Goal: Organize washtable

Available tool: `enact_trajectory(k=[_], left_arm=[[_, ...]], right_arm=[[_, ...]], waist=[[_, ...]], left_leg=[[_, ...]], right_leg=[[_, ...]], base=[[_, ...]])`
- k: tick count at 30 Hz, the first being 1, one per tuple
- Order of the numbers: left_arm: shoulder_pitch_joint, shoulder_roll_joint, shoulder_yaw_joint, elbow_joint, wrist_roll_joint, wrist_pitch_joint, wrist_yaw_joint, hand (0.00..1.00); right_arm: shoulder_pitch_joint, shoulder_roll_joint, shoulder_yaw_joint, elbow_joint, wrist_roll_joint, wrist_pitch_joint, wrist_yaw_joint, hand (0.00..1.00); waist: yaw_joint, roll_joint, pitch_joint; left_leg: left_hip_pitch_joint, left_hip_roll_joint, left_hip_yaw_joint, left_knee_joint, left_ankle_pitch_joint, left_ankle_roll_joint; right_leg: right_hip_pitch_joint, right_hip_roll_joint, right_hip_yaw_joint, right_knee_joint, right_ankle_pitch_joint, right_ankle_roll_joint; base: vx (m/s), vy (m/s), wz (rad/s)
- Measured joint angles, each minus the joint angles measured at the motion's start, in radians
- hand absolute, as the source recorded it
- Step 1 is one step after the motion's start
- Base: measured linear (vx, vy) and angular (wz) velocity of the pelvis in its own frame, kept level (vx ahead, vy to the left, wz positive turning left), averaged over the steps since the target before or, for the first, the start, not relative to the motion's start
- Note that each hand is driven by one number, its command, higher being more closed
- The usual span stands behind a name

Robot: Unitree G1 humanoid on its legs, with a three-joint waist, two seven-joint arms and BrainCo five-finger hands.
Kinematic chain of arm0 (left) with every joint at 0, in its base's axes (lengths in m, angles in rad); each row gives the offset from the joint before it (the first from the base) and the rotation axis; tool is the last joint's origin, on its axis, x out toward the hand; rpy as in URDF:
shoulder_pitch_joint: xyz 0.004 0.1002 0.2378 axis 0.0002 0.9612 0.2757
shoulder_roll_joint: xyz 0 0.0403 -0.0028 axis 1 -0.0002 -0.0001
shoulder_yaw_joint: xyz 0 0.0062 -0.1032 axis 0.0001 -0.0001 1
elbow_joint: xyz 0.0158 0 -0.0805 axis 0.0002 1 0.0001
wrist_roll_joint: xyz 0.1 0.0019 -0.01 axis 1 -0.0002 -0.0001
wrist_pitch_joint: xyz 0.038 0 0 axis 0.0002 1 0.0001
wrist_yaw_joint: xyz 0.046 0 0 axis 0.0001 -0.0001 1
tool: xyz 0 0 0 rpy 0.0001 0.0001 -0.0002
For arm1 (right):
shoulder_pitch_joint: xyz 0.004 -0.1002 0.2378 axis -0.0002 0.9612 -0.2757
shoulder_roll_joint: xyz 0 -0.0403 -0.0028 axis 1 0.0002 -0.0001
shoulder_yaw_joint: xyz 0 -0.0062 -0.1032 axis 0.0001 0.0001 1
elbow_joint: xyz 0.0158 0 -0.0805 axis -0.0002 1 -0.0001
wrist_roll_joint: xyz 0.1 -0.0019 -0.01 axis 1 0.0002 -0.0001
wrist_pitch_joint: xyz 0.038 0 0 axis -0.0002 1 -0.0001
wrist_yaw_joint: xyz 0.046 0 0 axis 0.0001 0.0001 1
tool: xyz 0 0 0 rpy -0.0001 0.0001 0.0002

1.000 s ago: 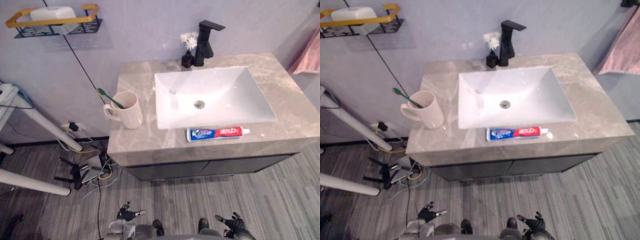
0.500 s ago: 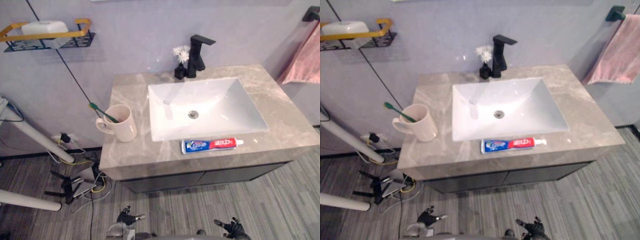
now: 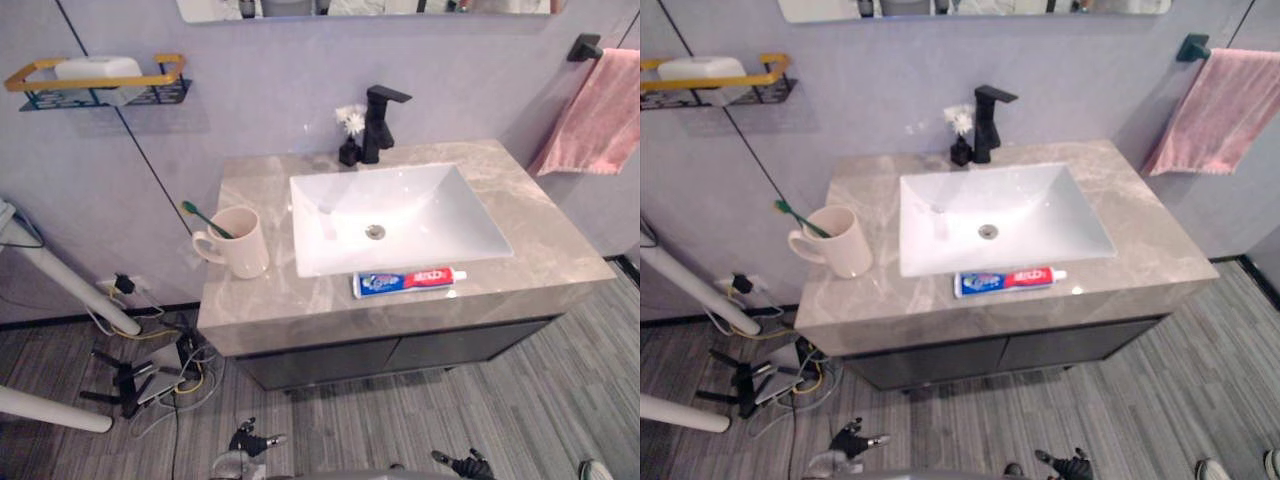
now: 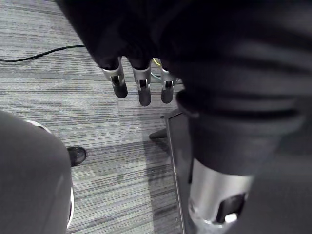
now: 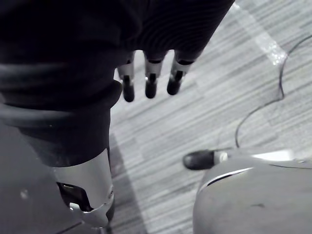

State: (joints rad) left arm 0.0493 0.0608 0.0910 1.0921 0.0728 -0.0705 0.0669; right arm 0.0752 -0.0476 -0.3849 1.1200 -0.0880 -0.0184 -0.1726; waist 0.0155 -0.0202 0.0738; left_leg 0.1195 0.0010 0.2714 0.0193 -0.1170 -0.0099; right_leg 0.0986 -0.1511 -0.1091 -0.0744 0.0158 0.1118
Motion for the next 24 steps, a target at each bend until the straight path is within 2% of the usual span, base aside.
enact_trajectory(k=[6, 13, 16, 20, 24], left_arm=[[0.000, 0.000, 0.000, 0.000, 0.000, 0.000, 0.001, 0.00], [0.001, -0.001, -0.001, 0.000, 0.000, 0.001, 0.010, 0.00], [0.001, -0.001, 0.000, 0.000, 0.000, 0.002, 0.023, 0.00], [0.007, 0.000, 0.031, 0.000, 0.000, 0.002, 0.024, 0.00], [0.026, 0.004, 0.077, -0.005, 0.000, 0.001, 0.024, 0.00]], right_arm=[[0.009, 0.001, -0.014, 0.000, 0.041, -0.001, 0.001, 0.00], [0.023, -0.001, -0.099, -0.006, 0.150, -0.009, 0.000, 0.00], [0.025, -0.012, -0.155, -0.009, 0.160, -0.013, -0.002, 0.00], [0.032, -0.064, -0.281, -0.074, 0.178, -0.015, -0.004, 0.00], [0.032, -0.210, -0.410, -0.237, 0.167, -0.015, -0.031, 0.00]], waist=[[0.000, 0.000, 0.000], [0.000, 0.006, 0.000], [-0.001, 0.008, -0.001], [-0.003, 0.015, -0.002], [-0.007, 0.025, -0.007]], left_leg=[[0.000, -0.002, -0.008, -0.003, 0.001, 0.001], [0.000, -0.002, -0.014, -0.006, 0.002, 0.000], [0.001, -0.002, -0.014, -0.005, 0.002, 0.000], [0.001, -0.002, -0.013, -0.004, 0.002, 0.000], [-0.003, -0.001, -0.004, -0.005, 0.002, 0.000]], right_leg=[[-0.002, -0.002, -0.016, 0.000, 0.000, 0.000], [0.001, -0.002, -0.032, 0.001, 0.000, 0.000], [0.002, -0.002, -0.032, 0.002, 0.000, 0.000], [0.000, -0.004, -0.033, 0.006, 0.000, 0.000], [-0.018, -0.006, -0.032, 0.021, 0.000, 0.000]], base=[[0.00, -0.002, 0.04], [0.00, -0.008, 0.02], [-0.01, -0.009, 0.00], [-0.03, -0.019, -0.01], [-0.04, -0.022, -0.07]])
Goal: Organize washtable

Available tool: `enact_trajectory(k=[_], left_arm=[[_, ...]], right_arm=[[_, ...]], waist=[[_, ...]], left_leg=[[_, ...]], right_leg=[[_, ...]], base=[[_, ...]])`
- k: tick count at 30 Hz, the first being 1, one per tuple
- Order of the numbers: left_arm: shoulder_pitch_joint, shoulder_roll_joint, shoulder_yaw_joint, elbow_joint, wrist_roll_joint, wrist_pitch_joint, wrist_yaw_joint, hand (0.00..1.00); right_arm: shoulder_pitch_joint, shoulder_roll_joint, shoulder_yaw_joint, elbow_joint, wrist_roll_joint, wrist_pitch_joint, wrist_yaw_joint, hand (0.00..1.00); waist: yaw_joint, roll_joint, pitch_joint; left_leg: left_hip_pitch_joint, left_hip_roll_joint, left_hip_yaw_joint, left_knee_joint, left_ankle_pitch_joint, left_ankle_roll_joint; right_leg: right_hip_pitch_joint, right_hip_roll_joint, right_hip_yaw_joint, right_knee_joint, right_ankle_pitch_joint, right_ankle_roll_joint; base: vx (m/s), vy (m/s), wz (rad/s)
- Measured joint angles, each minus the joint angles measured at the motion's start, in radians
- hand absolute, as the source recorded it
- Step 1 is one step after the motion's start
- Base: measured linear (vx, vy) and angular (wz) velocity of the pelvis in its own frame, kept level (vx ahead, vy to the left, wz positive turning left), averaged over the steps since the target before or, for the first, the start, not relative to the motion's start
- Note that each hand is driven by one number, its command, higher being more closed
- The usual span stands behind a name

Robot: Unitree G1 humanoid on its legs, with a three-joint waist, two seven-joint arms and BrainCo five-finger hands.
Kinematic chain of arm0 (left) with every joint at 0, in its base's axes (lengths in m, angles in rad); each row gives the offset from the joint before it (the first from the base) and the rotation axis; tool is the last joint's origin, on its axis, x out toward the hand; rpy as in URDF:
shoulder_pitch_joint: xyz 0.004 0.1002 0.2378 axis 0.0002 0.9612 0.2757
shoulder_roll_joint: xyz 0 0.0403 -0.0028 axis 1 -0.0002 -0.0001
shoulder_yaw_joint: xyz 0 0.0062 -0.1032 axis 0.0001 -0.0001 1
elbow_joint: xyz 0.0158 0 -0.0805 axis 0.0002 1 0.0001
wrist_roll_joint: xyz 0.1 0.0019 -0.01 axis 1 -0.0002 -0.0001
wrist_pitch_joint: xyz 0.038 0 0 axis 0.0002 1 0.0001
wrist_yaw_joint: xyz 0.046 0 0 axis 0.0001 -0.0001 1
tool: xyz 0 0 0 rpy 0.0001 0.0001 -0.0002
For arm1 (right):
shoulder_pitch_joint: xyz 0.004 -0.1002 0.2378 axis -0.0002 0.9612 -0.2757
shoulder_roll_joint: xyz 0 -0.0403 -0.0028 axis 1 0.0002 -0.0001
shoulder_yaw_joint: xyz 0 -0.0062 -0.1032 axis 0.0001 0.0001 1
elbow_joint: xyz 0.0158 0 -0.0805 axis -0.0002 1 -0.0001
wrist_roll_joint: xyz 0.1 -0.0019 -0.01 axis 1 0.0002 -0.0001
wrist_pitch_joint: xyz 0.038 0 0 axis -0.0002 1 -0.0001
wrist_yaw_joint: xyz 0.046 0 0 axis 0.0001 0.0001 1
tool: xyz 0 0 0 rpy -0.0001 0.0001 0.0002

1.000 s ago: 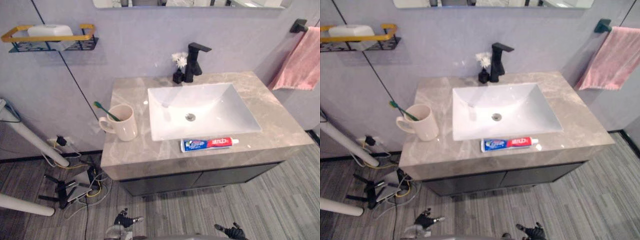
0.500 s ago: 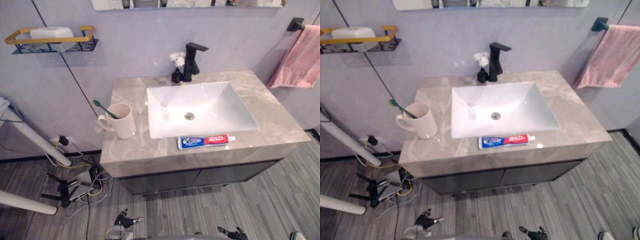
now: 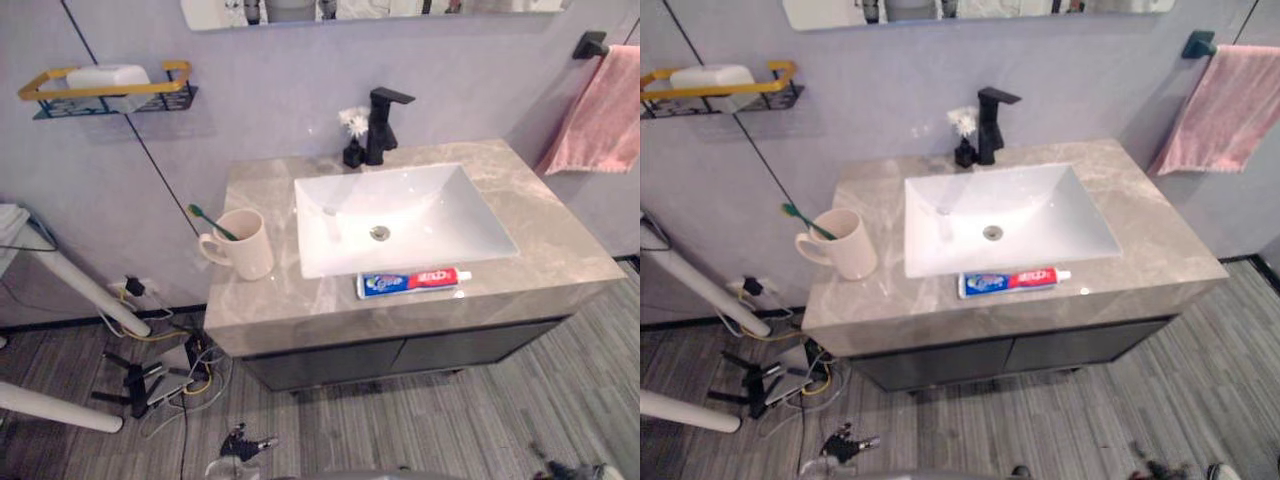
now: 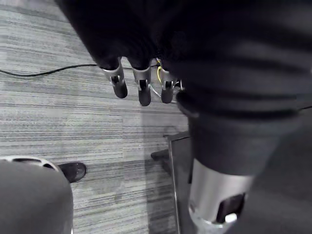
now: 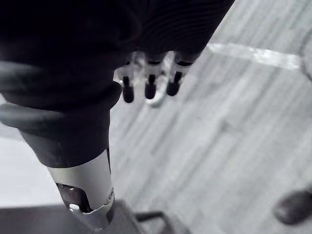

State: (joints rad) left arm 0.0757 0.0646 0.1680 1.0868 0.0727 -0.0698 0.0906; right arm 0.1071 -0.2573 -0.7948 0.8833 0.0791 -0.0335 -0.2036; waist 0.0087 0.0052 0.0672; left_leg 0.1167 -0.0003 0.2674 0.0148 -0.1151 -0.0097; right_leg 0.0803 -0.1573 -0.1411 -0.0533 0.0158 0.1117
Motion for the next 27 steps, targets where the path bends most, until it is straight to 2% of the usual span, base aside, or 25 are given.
enact_trajectory(k=[3, 5, 10, 13, 18, 20, 22, 24, 27], left_arm=[[0.026, 0.003, 0.001, -0.018, 0.000, -0.003, -0.001, 0.00], [0.036, 0.006, 0.001, -0.022, 0.000, -0.006, -0.002, 0.00], [0.053, 0.006, 0.001, -0.048, 0.000, -0.007, -0.003, 0.00], [0.064, 0.011, 0.000, -0.061, 0.000, -0.013, -0.005, 0.00], [0.067, 0.018, -0.001, -0.061, 0.000, -0.022, -0.026, 0.00], [0.077, 0.016, -0.003, -0.066, -0.001, -0.032, -0.032, 0.00], [0.078, 0.018, -0.011, -0.066, 0.000, -0.038, -0.045, 0.00], [0.079, 0.018, -0.014, -0.065, 0.000, -0.053, -0.047, 0.00], [0.074, 0.024, -0.043, -0.065, -0.001, -0.062, -0.047, 0.00]], right_arm=[[-0.001, -0.065, -0.004, -0.174, -0.033, -0.001, -0.014, 0.00], [0.006, -0.094, -0.002, -0.379, -0.095, -0.002, -0.031, 0.00], [0.010, -0.136, 0.007, -0.669, -0.232, -0.004, -0.049, 0.00], [0.010, -0.177, 0.062, -0.795, -0.294, -0.013, -0.046, 0.00], [0.006, -0.315, 0.246, -0.985, -0.306, -0.092, 0.013, 0.00], [-0.017, -0.385, 0.343, -1.035, -0.302, -0.153, 0.047, 0.00], [-0.043, -0.427, 0.417, -1.036, -0.292, -0.174, 0.072, 0.00], [-0.080, -0.483, 0.547, -1.036, -0.286, -0.197, 0.100, 0.00], [-0.113, -0.511, 0.677, -1.030, -0.281, -0.223, 0.145, 0.00]], waist=[[-0.027, 0.004, -0.002], [-0.047, 0.003, -0.002], [-0.051, -0.004, -0.007], [-0.052, -0.021, -0.017], [-0.048, -0.042, -0.033], [-0.047, -0.047, -0.042], [-0.047, -0.045, -0.050], [-0.039, -0.050, -0.055], [-0.028, -0.050, -0.056]], left_leg=[[-0.001, -0.001, 0.007, 0.000, 0.000, 0.000], [-0.009, 0.000, 0.010, 0.002, 0.000, 0.000], [-0.014, 0.003, 0.031, 0.003, -0.001, 0.000], [-0.018, 0.002, 0.033, 0.003, -0.001, 0.000], [-0.024, -0.002, 0.030, 0.004, -0.001, 0.000], [-0.031, -0.003, 0.020, 0.007, -0.001, 0.001], [-0.035, -0.004, 0.011, 0.010, -0.001, 0.001], [-0.044, -0.003, 0.001, 0.017, -0.001, 0.001], [-0.053, -0.003, -0.011, 0.021, 0.000, 0.001]], right_leg=[[-0.006, -0.001, 0.005, 0.001, 0.000, 0.000], [-0.019, 0.002, 0.010, 0.008, 0.000, 0.000], [-0.040, 0.006, 0.030, 0.017, 0.000, 0.000], [-0.047, 0.006, 0.034, 0.017, 0.001, 0.001], [-0.051, 0.001, 0.032, 0.015, 0.002, 0.003], [-0.051, -0.001, 0.024, 0.014, 0.002, 0.003], [-0.050, -0.002, 0.015, 0.014, 0.002, 0.003], [-0.050, -0.003, 0.006, 0.014, 0.002, 0.003], [-0.050, -0.003, -0.005, 0.014, 0.002, 0.003]], base=[[-0.04, -0.016, -0.10], [-0.04, -0.023, -0.07], [-0.03, -0.021, -0.14], [-0.01, -0.010, -0.05], [0.00, -0.003, 0.01], [-0.02, -0.018, 0.11], [-0.01, -0.017, 0.13], [-0.03, -0.027, 0.12], [-0.03, -0.024, 0.13]])
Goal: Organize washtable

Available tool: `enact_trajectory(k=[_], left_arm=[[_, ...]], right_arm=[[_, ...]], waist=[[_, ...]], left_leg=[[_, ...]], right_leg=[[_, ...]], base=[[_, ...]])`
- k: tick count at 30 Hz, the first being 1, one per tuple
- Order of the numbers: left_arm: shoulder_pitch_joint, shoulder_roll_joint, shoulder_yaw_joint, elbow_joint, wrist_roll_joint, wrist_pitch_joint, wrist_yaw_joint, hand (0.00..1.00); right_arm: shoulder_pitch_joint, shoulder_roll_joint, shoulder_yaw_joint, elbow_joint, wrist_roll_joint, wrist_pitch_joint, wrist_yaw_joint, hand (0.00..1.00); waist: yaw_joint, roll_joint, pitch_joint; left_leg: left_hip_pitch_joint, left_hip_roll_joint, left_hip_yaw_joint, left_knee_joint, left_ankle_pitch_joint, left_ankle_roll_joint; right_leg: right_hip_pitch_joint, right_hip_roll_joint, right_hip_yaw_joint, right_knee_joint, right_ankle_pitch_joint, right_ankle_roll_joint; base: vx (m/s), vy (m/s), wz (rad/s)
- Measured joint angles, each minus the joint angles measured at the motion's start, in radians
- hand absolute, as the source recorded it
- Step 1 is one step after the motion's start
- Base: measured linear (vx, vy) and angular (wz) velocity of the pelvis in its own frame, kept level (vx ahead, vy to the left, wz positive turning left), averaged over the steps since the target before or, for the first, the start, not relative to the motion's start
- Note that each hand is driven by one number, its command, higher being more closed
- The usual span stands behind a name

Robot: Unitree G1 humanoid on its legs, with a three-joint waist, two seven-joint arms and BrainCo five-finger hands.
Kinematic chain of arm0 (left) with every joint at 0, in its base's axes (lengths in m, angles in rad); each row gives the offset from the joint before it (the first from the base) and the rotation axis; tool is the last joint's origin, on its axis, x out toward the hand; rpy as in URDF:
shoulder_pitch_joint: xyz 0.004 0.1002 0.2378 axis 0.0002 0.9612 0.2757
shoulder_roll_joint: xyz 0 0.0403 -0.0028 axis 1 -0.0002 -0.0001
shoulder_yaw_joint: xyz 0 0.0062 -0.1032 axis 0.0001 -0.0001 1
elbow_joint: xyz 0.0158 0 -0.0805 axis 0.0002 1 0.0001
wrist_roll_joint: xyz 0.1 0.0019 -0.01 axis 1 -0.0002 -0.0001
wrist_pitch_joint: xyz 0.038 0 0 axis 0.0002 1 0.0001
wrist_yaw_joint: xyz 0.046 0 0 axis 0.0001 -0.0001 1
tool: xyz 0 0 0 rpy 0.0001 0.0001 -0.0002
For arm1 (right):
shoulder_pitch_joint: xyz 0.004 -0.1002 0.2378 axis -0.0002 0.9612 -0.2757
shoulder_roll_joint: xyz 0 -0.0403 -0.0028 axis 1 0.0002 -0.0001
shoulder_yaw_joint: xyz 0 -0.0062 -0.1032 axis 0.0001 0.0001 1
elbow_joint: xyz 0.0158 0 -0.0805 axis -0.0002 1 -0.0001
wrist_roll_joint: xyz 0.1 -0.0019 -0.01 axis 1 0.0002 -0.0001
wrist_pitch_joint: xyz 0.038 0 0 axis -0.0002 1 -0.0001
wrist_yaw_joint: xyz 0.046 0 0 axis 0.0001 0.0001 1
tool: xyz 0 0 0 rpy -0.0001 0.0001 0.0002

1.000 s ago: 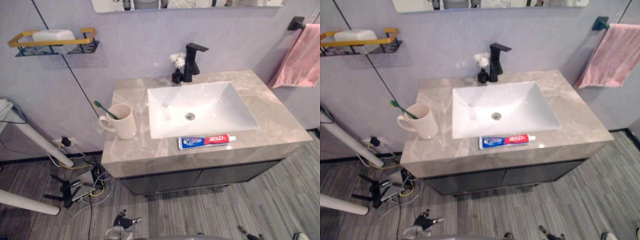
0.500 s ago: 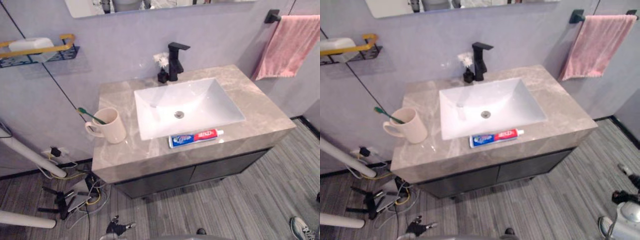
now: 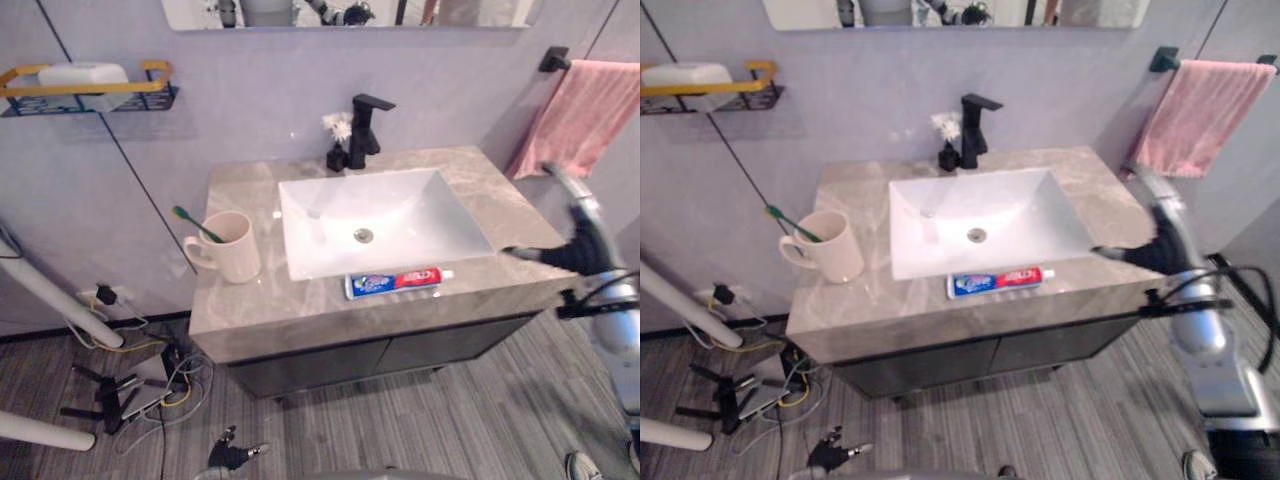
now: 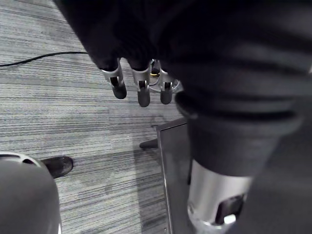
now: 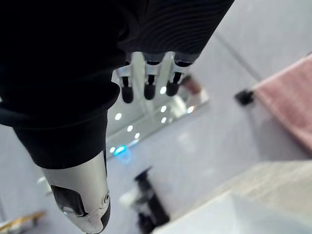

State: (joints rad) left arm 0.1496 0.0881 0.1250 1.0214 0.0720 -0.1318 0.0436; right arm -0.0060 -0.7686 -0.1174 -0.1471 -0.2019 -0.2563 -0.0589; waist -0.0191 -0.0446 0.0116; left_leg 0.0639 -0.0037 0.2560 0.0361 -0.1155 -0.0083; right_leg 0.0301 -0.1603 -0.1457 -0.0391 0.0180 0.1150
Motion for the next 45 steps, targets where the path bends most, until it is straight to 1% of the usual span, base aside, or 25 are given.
enact_trajectory(k=[2, 3, 4, 5, 6, 8, 11, 14, 16, 18, 20, 22, 24, 25, 27, 28, 29, 32, 37, 45], left_arm=[[-0.007, 0.003, -0.030, 0.000, 0.000, -0.006, -0.001, 0.00], [-0.010, 0.006, -0.041, 0.001, 0.000, -0.006, -0.002, 0.00], [-0.016, 0.007, -0.054, 0.001, 0.000, -0.007, -0.005, 0.00], [-0.018, 0.007, -0.055, 0.001, 0.000, -0.007, -0.007, 0.00], [-0.021, 0.006, -0.057, 0.001, 0.000, -0.008, -0.007, 0.00], [-0.022, 0.007, -0.063, 0.001, 0.000, -0.008, -0.007, 0.00], [-0.026, 0.014, -0.086, 0.001, 0.000, -0.008, -0.009, 0.00], [-0.037, 0.015, -0.090, 0.002, 0.000, -0.008, -0.020, 0.00], [-0.044, 0.014, -0.097, 0.004, 0.000, -0.008, -0.021, 0.00], [-0.049, 0.014, -0.098, 0.004, 0.000, -0.008, -0.022, 0.00], [-0.057, 0.015, -0.115, 0.004, 0.000, -0.008, -0.021, 0.00], [-0.060, 0.014, -0.121, 0.004, 0.000, -0.008, -0.021, 0.00], [-0.064, 0.013, -0.123, 0.004, 0.000, -0.008, -0.022, 0.00], [-0.066, 0.013, -0.123, 0.003, 0.000, -0.008, -0.022, 0.00], [-0.072, 0.010, -0.125, 0.003, 0.000, -0.008, -0.023, 0.00], [-0.074, 0.009, -0.128, 0.003, 0.000, -0.008, -0.023, 0.00], [-0.077, 0.010, -0.134, 0.003, 0.000, -0.007, -0.026, 0.00], [-0.080, 0.005, -0.134, 0.004, 0.000, -0.004, -0.030, 0.00], [-0.082, 0.004, -0.135, 0.004, 0.000, -0.003, -0.042, 0.00], [-0.082, 0.003, -0.135, 0.004, -0.001, -0.003, -0.043, 0.00]], right_arm=[[-0.025, -0.004, 0.120, 0.025, 0.008, -0.008, 0.044, 0.00], [-0.034, -0.005, 0.150, 0.036, 0.010, -0.008, 0.052, 0.00], [-0.045, -0.005, 0.193, 0.061, 0.028, -0.008, 0.078, 0.00], [-0.047, -0.006, 0.212, 0.077, 0.035, -0.008, 0.086, 0.00], [-0.060, -0.005, 0.257, 0.124, 0.036, -0.006, 0.099, 0.00], [-0.085, -0.005, 0.303, 0.166, 0.036, 0.000, 0.127, 0.00], [-0.108, -0.005, 0.365, 0.205, 0.035, 0.006, 0.147, 0.00], [-0.123, -0.004, 0.387, 0.220, 0.030, 0.025, 0.153, 0.00], [-0.131, -0.003, 0.401, 0.230, 0.020, 0.027, 0.153, 0.00], [-0.145, 0.001, 0.412, 0.253, -0.011, 0.029, 0.153, 0.00], [-0.159, 0.001, 0.415, 0.269, -0.044, 0.036, 0.152, 0.00], [-0.168, 0.001, 0.417, 0.273, -0.058, 0.038, 0.151, 0.00], [-0.187, 0.001, 0.434, 0.283, -0.103, 0.040, 0.150, 0.00], [-0.190, 0.001, 0.434, 0.283, -0.114, 0.040, 0.150, 1.00], [-0.195, 0.001, 0.434, 0.283, -0.176, 0.040, 0.147, 1.00], [-0.196, 0.001, 0.434, 0.283, -0.188, 0.040, 0.145, 1.00], [-0.202, 0.002, 0.434, 0.282, -0.215, 0.041, 0.130, 1.00], [-0.228, -0.002, 0.432, 0.278, -0.276, 0.044, 0.121, 1.00], [-0.222, -0.001, 0.432, 0.256, -0.293, 0.040, 0.107, 1.00], [-0.191, -0.001, 0.411, 0.217, -0.278, 0.041, 0.126, 1.00]], waist=[[0.012, 0.002, -0.001], [0.014, 0.002, -0.001], [0.023, 0.002, -0.001], [0.029, 0.002, -0.001], [0.036, 0.002, -0.001], [0.038, 0.002, 0.000], [0.039, 0.002, 0.003], [0.041, 0.002, 0.022], [0.045, 0.001, 0.030], [0.049, -0.001, 0.036], [0.060, -0.004, 0.044], [0.060, -0.002, 0.046], [0.059, -0.006, 0.056], [0.059, -0.007, 0.058], [0.060, -0.016, 0.068], [0.060, -0.018, 0.070], [0.060, -0.022, 0.074], [0.060, -0.022, 0.076], [0.059, -0.022, 0.084], [0.059, -0.022, 0.084]], left_leg=[[-0.008, 0.000, -0.016, 0.003, 0.004, 0.006], [-0.011, 0.000, -0.019, 0.003, 0.005, 0.008], [-0.017, -0.002, -0.028, 0.003, 0.009, 0.012], [-0.019, -0.002, -0.033, 0.003, 0.010, 0.013], [-0.021, -0.002, -0.044, 0.003, 0.012, 0.013], [-0.023, -0.004, -0.054, 0.002, 0.015, 0.014], [-0.022, -0.004, -0.060, 0.001, 0.018, 0.014], [-0.022, -0.006, -0.067, -0.006, 0.028, 0.014], [-0.020, -0.008, -0.072, -0.024, 0.043, 0.013], [-0.021, -0.008, -0.076, -0.040, 0.055, 0.012], [-0.021, -0.008, -0.080, -0.050, 0.064, 0.011], [-0.020, -0.008, -0.085, -0.059, 0.069, 0.011], [-0.020, -0.008, -0.087, -0.059, 0.070, 0.012], [-0.020, -0.009, -0.088, -0.059, 0.070, 0.012], [-0.020, -0.009, -0.089, -0.059, 0.070, 0.012], [-0.020, -0.009, -0.090, -0.059, 0.070, 0.012], [-0.020, -0.009, -0.090, -0.059, 0.070, 0.012], [-0.020, -0.009, -0.090, -0.060, 0.070, 0.012], [-0.020, -0.009, -0.090, -0.059, 0.070, 0.012], [-0.019, -0.009, -0.090, -0.060, 0.070, 0.012]], right_leg=[[0.002, 0.000, -0.018, 0.000, 0.000, 0.000], [0.001, -0.001, -0.021, 0.000, 0.000, 0.000], [0.000, -0.001, -0.028, -0.001, 0.000, 0.000], [0.001, -0.002, -0.033, -0.001, 0.000, 0.000], [0.005, -0.002, -0.044, -0.001, 0.000, -0.001], [0.010, -0.002, -0.050, -0.001, 0.001, -0.001], [0.013, -0.003, -0.058, -0.002, 0.001, -0.001], [0.015, -0.004, -0.065, -0.003, 0.001, -0.001], [0.011, -0.004, -0.070, -0.003, 0.001, -0.002], [0.005, -0.002, -0.073, -0.002, 0.002, -0.003], [0.002, -0.001, -0.076, -0.002, 0.003, -0.004], [0.002, 0.000, -0.080, -0.002, 0.003, -0.004], [0.002, -0.001, -0.083, -0.002, 0.003, -0.004], [0.002, -0.001, -0.083, -0.002, 0.003, -0.004], [0.003, -0.001, -0.084, -0.002, 0.003, -0.004], [0.003, -0.001, -0.085, -0.002, 0.003, -0.004], [0.003, -0.001, -0.085, -0.002, 0.003, -0.004], [0.004, -0.001, -0.086, -0.002, 0.003, -0.004], [0.003, -0.001, -0.085, -0.001, 0.003, -0.004], [0.003, -0.001, -0.084, -0.001, 0.002, -0.003]], base=[[-0.02, -0.028, 0.18], [-0.02, -0.028, 0.21], [-0.02, -0.021, 0.16], [-0.03, -0.032, 0.25], [-0.02, -0.027, 0.21], [-0.02, -0.023, 0.18], [-0.03, -0.023, 0.08], [-0.05, -0.025, 0.07], [-0.06, -0.029, 0.08], [-0.05, -0.033, 0.06], [-0.05, -0.035, 0.05], [-0.02, -0.021, 0.07], [-0.01, -0.012, 0.03], [0.00, 0.000, 0.00], [0.00, 0.000, 0.00], [0.00, 0.000, 0.00], [0.00, 0.000, 0.00], [0.00, 0.000, 0.00], [-0.03, -0.012, -0.01], [-0.01, -0.005, 0.00]])
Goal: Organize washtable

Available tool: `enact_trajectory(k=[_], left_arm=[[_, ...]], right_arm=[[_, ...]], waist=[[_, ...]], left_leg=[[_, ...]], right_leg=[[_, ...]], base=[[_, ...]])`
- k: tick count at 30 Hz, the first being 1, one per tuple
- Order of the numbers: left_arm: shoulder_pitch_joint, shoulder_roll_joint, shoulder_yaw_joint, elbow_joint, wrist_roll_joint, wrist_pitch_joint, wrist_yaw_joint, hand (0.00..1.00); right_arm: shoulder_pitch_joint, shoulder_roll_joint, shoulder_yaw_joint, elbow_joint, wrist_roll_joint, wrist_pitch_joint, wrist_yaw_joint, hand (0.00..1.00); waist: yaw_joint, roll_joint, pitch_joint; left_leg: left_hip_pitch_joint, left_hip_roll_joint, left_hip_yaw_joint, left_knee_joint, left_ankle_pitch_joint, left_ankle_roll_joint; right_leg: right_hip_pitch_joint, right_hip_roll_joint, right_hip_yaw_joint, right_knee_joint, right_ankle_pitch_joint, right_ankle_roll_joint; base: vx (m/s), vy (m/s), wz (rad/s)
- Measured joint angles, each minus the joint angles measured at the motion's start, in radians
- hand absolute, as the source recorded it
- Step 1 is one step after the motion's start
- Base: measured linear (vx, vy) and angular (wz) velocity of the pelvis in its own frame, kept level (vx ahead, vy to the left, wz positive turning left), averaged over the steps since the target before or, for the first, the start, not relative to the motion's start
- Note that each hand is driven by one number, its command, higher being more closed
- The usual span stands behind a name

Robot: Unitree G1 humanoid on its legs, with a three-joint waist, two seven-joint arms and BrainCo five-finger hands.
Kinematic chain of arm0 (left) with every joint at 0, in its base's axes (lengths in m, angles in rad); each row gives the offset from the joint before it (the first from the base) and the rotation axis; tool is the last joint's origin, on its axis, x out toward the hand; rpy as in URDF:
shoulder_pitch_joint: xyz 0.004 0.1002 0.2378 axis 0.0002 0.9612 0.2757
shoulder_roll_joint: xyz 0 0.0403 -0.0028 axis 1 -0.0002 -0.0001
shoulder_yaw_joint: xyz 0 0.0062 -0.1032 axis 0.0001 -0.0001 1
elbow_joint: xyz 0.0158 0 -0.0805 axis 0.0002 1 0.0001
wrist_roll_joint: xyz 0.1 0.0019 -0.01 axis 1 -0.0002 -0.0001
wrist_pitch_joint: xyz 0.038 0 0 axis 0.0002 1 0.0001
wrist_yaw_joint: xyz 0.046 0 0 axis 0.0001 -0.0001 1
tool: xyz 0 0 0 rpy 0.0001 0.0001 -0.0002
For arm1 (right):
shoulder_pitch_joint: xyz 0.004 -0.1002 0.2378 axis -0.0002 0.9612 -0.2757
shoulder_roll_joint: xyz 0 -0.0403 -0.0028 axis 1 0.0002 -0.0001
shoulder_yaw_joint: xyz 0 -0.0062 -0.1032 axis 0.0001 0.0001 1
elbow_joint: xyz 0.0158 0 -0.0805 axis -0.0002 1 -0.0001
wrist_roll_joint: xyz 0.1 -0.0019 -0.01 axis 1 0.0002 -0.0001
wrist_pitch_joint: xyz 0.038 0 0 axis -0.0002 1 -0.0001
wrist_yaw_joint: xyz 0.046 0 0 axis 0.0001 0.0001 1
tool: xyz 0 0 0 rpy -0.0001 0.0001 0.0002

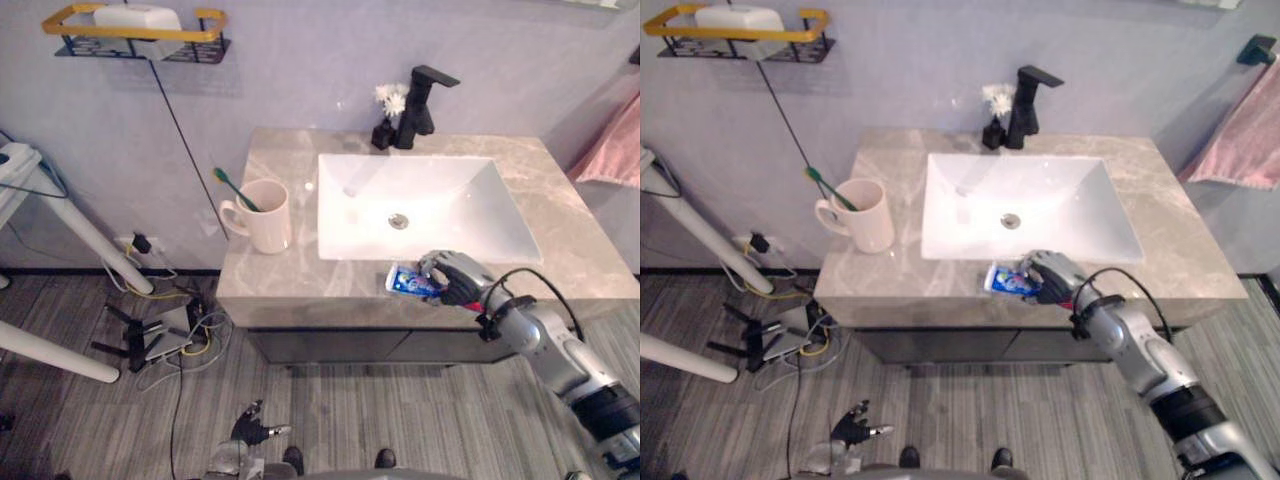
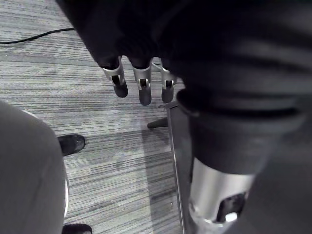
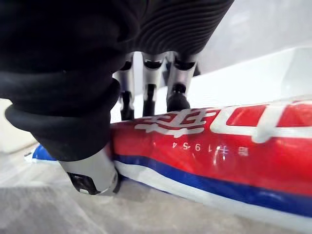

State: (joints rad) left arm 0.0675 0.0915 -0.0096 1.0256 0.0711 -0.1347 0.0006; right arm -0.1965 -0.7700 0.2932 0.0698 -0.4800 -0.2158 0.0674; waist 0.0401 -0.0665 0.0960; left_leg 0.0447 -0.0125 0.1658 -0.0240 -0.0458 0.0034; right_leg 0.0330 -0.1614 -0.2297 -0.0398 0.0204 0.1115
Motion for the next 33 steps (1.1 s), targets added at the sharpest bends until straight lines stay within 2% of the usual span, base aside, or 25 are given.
enact_trajectory(k=[10, 15, 21, 27, 33], left_arm=[[0.000, 0.000, 0.004, 0.003, -0.001, 0.000, 0.001, 0.00], [0.001, 0.001, 0.022, 0.005, -0.001, 0.000, 0.002, 0.00], [0.013, -0.011, 0.062, 0.005, -0.005, -0.001, 0.008, 0.00], [0.026, -0.006, 0.120, 0.005, -0.020, -0.002, 0.028, 0.00], [0.092, 0.033, 0.235, -0.051, -0.022, -0.005, 0.080, 0.00]], right_arm=[[0.063, 0.036, -0.046, -0.052, 0.002, -0.003, -0.006, 1.00], [0.077, 0.091, -0.106, -0.062, 0.002, -0.002, -0.051, 1.00], [0.091, 0.157, -0.180, -0.179, 0.011, -0.005, -0.121, 1.00], [0.101, 0.209, -0.196, -0.281, 0.047, -0.029, -0.161, 1.00], [0.117, 0.237, -0.189, -0.369, 0.101, -0.080, -0.171, 1.00]], waist=[[-0.002, 0.002, -0.001], [-0.002, 0.005, -0.003], [-0.010, 0.016, -0.009], [-0.023, 0.020, -0.012], [-0.021, 0.045, -0.033]], left_leg=[[0.003, 0.000, -0.003, -0.002, 0.000, 0.000], [0.004, -0.001, -0.012, -0.002, 0.002, 0.000], [0.004, 0.000, -0.013, -0.001, 0.002, 0.000], [0.007, 0.001, -0.014, 0.005, 0.002, 0.000], [0.009, 0.011, -0.012, 0.002, 0.002, 0.000]], right_leg=[[0.010, 0.000, -0.003, 0.000, 0.000, 0.000], [0.014, -0.001, -0.012, 0.000, 0.000, 0.000], [0.017, -0.001, -0.013, 0.000, 0.000, 0.000], [0.023, -0.001, -0.014, 0.000, 0.000, 0.000], [0.022, 0.000, -0.013, 0.001, 0.000, 0.000]], base=[[0.00, 0.000, 0.01], [0.00, 0.000, 0.05], [0.00, 0.000, 0.00], [-0.01, -0.006, 0.00], [-0.02, -0.016, 0.00]])
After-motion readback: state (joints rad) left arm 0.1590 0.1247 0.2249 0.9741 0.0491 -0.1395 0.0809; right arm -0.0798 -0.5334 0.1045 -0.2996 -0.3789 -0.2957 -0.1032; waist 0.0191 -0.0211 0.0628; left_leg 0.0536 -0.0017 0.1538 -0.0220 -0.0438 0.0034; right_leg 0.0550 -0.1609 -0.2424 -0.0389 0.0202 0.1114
